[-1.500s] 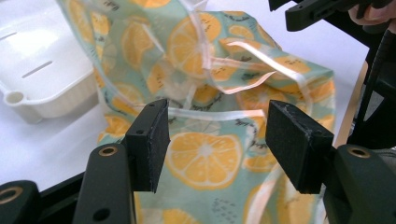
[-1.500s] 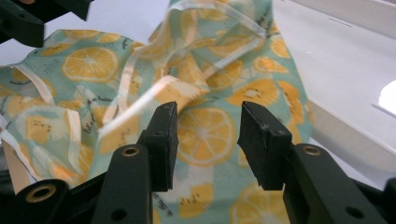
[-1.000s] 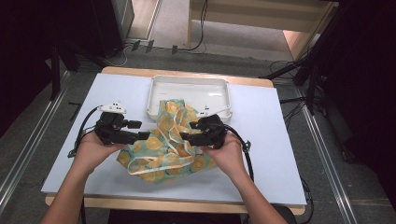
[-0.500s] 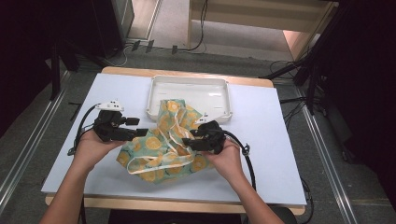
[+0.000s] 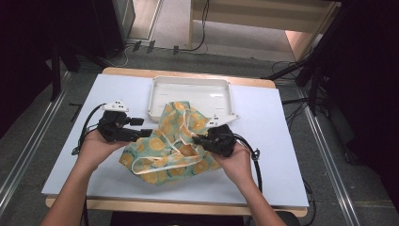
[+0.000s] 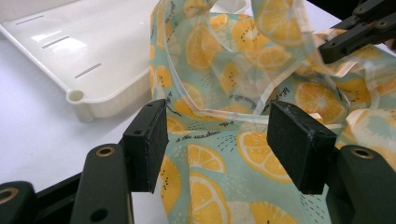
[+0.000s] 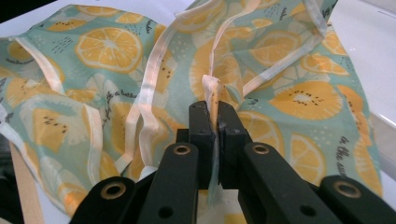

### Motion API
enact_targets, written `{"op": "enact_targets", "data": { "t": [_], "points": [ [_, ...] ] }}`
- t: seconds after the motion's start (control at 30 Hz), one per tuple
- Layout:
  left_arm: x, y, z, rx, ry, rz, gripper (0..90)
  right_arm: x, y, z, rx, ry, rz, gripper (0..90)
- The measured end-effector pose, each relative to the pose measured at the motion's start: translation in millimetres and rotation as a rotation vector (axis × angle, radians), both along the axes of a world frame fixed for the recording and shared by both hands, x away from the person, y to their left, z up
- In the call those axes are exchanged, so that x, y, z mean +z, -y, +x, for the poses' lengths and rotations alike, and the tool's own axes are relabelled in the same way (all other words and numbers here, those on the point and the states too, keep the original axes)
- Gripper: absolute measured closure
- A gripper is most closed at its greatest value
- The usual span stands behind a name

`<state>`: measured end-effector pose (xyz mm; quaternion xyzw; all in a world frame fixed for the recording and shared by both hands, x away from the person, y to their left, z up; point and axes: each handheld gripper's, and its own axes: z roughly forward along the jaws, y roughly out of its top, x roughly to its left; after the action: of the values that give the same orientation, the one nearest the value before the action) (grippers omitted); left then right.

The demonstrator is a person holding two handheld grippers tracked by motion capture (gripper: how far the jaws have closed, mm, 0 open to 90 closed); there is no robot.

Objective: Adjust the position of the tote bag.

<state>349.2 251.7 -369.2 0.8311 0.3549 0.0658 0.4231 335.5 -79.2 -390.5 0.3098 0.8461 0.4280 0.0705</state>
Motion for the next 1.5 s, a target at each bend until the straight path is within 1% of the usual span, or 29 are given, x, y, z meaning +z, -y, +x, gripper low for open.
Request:
{"op": "enact_targets", "data": {
  "t": [0.1,0.13,0.2,0.23,0.27,0.33,0.43,0.53,0.57,0.6,0.63,0.73,0.77,0.83,0.87,0.97,1.07,1.13,1.17,1.2,1.23,1.27,1.43,1.5],
  "points": [
    [-0.7,0.2,2.0,-0.004,-0.002,0.004,38.7,0.8,9.6,-3.7,-0.001,0.006,0.019,87.4],
    [-1.1,0.8,3.1,0.0,-0.002,-0.004,38.8,0.6,13.3,-4.9,-0.003,0.005,0.026,87.4],
    [-1.1,2.7,6.7,-0.004,-0.004,-0.01,39.2,0.1,19.4,-7.8,-0.011,-0.002,0.043,87.3],
    [-0.3,5.0,10.8,-0.012,-0.003,-0.013,39.2,-0.1,20.9,-8.7,-0.013,-0.004,0.046,87.3],
    [0.0,7.0,13.2,-0.012,-0.004,-0.014,39.3,-0.3,22.8,-10.3,-0.01,0.0,0.048,87.0],
    [0.2,14.0,20.4,-0.02,-0.009,-0.006,39.4,0.1,23.9,-12.7,-0.013,0.006,0.046,86.6],
    [-1.8,22.1,27.5,-0.024,-0.009,0.011,39.3,1.4,24.1,-15.3,-0.012,0.012,0.046,86.2],
    [-5.8,27.0,34.4,-0.014,-0.017,0.017,39.3,2.9,24.4,-17.6,-0.012,0.016,0.05,86.2],
    [-7.5,28.3,37.0,-0.005,-0.021,0.036,39.4,3.1,24.8,-18.1,-0.012,0.017,0.051,86.2],
    [-9.4,29.5,38.6,0.0,-0.021,0.044,39.5,3.3,25.2,-18.4,-0.014,0.018,0.051,86.1],
    [-12.3,31.1,42.0,0.005,-0.03,0.058,39.8,3.2,25.5,-18.7,-0.014,0.019,0.052,86.1],
    [-18.3,35.0,50.2,0.009,-0.057,0.07,40.7,3.6,26.7,-20.3,-0.017,0.017,0.055,86.0],
    [-20.1,36.5,52.5,0.007,-0.065,0.066,41.9,3.7,26.8,-21.0,-0.017,0.019,0.058,86.0],
    [-23.7,40.4,55.4,0.002,-0.08,0.078,44.9,4.7,27.6,-22.6,-0.017,0.021,0.06,85.9],
    [-24.5,41.9,55.5,0.0,-0.088,0.086,49.5,5.3,28.4,-23.2,-0.012,0.022,0.064,85.9],
    [-27.3,47.3,55.0,0.002,-0.076,0.102,61.7,6.0,30.1,-24.7,-0.016,0.021,0.069,85.9],
    [-27.9,48.8,54.5,-0.007,-0.061,0.118,78.7,5.5,32.9,-24.8,-0.022,0.021,0.067,85.6],
    [-26.5,48.0,53.4,-0.009,-0.05,0.109,87.7,5.5,34.5,-25.4,-0.029,0.018,0.069,85.2],
    [-25.2,47.2,53.1,-0.011,-0.047,0.103,90.0,5.6,35.4,-25.5,-0.028,0.02,0.068,84.9],
    [-24.1,46.8,52.5,-0.005,-0.047,0.1,90.0,5.8,36.1,-25.7,-0.03,0.022,0.071,84.7],
    [-21.9,44.4,51.9,-0.001,-0.037,0.098,90.0,6.1,36.8,-25.9,-0.033,0.022,0.07,84.6],
    [-20.5,41.5,51.9,0.007,-0.03,0.088,90.0,6.4,38.1,-26.5,-0.036,0.021,0.072,84.7],
    [-17.0,31.2,52.6,0.028,-0.031,0.074,90.0,6.9,43.9,-27.5,-0.042,0.018,0.073,84.8],
    [-15.7,27.5,52.4,0.029,-0.034,0.071,90.0,7.6,47.6,-28.4,-0.051,0.019,0.072,84.6]
  ]
}}
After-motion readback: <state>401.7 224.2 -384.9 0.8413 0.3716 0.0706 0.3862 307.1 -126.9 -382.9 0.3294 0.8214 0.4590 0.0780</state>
